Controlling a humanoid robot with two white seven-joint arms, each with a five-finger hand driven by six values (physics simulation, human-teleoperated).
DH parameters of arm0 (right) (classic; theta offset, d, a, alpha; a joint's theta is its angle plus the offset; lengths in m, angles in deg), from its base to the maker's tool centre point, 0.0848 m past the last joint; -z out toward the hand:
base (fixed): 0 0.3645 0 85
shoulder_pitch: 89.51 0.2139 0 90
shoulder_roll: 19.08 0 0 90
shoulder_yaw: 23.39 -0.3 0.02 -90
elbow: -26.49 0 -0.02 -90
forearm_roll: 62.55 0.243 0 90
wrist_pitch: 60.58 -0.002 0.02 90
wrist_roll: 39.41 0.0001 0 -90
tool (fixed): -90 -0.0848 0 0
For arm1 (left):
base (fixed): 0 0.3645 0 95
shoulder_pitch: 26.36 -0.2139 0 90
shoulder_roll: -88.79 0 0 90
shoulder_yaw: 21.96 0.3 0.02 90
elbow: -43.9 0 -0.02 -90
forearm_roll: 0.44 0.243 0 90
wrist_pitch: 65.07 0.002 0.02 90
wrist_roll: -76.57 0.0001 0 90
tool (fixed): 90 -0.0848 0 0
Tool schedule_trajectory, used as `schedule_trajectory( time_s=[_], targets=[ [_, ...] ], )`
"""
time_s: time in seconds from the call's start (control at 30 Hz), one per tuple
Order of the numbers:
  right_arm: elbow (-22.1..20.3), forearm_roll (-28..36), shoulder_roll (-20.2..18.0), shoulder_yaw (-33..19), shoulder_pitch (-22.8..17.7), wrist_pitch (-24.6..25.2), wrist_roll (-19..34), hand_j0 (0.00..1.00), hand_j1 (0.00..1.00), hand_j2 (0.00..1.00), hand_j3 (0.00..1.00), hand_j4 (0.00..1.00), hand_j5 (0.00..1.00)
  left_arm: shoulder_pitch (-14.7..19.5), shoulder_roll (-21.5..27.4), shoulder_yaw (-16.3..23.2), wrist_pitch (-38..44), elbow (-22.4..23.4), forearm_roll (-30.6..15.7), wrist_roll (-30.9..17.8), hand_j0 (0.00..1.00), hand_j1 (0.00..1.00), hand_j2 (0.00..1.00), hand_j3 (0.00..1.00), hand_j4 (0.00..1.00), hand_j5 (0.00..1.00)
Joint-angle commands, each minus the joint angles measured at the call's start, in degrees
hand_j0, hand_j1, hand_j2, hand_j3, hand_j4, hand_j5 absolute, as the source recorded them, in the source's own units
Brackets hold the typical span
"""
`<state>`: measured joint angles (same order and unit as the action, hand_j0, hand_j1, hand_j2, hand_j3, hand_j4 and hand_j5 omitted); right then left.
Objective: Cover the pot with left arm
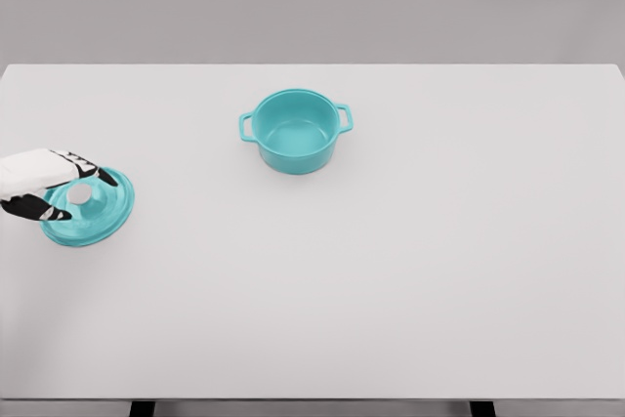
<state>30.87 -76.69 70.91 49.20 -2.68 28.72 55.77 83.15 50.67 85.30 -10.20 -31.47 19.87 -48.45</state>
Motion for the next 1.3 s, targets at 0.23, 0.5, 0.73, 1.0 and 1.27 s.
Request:
schedule_trajectory(
  time_s=[0.23, 0.5, 0.73, 1.0, 1.27],
  targets=[
    [0.0, 0.0, 0.0, 0.0, 0.0, 0.0, 0.0, 1.0, 1.0, 1.0, 1.0, 1.0, 1.0, 1.0, -1.3, 0.4, 0.1, 2.1, 1.0, 0.0, 0.76, 0.76, 0.76, 0.76, 0.76, 0.76],
    [0.0, 0.0, 0.0, 0.0, 0.0, 0.0, 0.0, 1.0, 1.0, 1.0, 1.0, 1.0, 1.0, 1.4, -2.2, 0.7, 0.1, 2.8, 2.0, 0.0, 0.74, 0.74, 0.74, 0.74, 0.74, 0.74],
    [0.0, 0.0, 0.0, 0.0, 0.0, 0.0, 0.0, 1.0, 1.0, 1.0, 1.0, 1.0, 1.0, 1.3, -2.2, 0.8, 0.1, 3.4, 2.0, 0.0, 0.65, 0.65, 0.65, 0.65, 0.65, 0.65],
    [0.0, 0.0, 0.0, 0.0, 0.0, 0.0, 0.0, 1.0, 1.0, 1.0, 1.0, 1.0, 1.0, 1.4, -2.1, 0.7, 0.1, 3.1, 1.8, 0.0, 0.58, 0.58, 0.58, 0.58, 0.58, 0.58],
    [0.0, 0.0, 0.0, 0.0, 0.0, 0.0, 0.0, 1.0, 1.0, 1.0, 1.0, 1.0, 1.0, 1.4, -2.1, 0.6, 0.1, 2.9, 1.8, 0.0, 0.51, 0.51, 0.51, 0.51, 0.51, 0.51]
  ],
)
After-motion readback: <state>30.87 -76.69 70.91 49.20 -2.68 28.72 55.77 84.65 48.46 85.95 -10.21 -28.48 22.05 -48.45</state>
